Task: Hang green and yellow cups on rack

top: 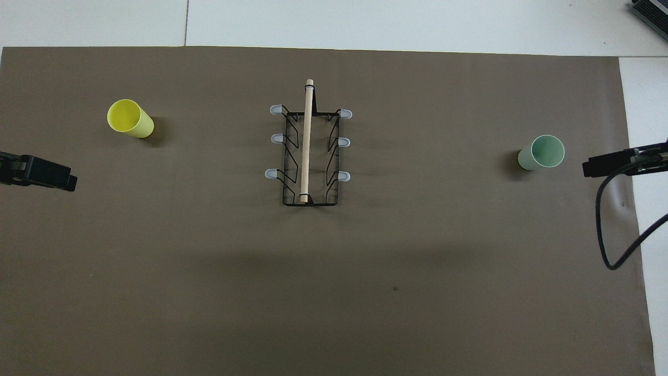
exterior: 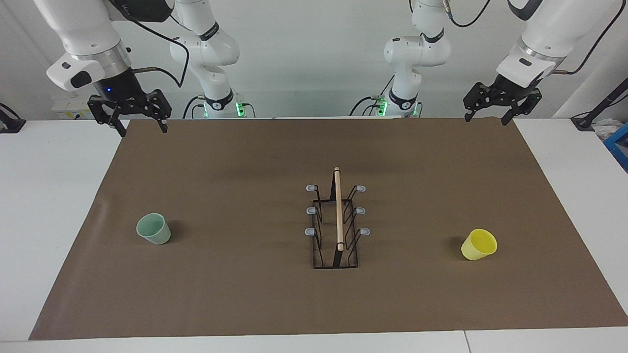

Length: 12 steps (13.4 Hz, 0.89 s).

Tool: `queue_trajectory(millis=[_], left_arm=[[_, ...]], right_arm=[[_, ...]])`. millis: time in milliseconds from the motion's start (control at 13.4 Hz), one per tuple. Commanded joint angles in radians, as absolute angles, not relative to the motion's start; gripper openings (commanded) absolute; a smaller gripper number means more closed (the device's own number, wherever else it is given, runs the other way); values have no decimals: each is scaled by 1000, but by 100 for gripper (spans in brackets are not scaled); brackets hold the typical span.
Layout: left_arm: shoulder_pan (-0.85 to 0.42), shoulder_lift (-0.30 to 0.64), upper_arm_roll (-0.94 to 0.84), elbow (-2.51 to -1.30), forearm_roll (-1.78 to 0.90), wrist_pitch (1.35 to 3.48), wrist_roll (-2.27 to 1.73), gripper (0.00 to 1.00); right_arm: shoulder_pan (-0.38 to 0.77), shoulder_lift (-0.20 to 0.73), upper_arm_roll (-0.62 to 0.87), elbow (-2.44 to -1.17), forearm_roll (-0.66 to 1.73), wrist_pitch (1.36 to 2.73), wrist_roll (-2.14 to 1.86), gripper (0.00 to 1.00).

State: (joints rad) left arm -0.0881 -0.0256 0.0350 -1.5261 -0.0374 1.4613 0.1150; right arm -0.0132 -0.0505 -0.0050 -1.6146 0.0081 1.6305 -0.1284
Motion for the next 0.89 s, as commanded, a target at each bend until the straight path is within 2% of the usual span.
queue_trajectory(millis=[0, 373, 820], left_arm=[[-103, -37, 44, -1545, -25, 1489, 103, 100], [-107, 87, 66, -1427, -26, 1483, 95, 100], [-106, 335, 130, -1179, -35, 1503, 87, 100]], right_arm=[[0, -48, 0, -1649, -20, 1664, -121, 100], [29, -45, 2, -1727, -58, 1749, -107, 100], [55, 0, 2, -1782, -97, 1821, -92, 100]])
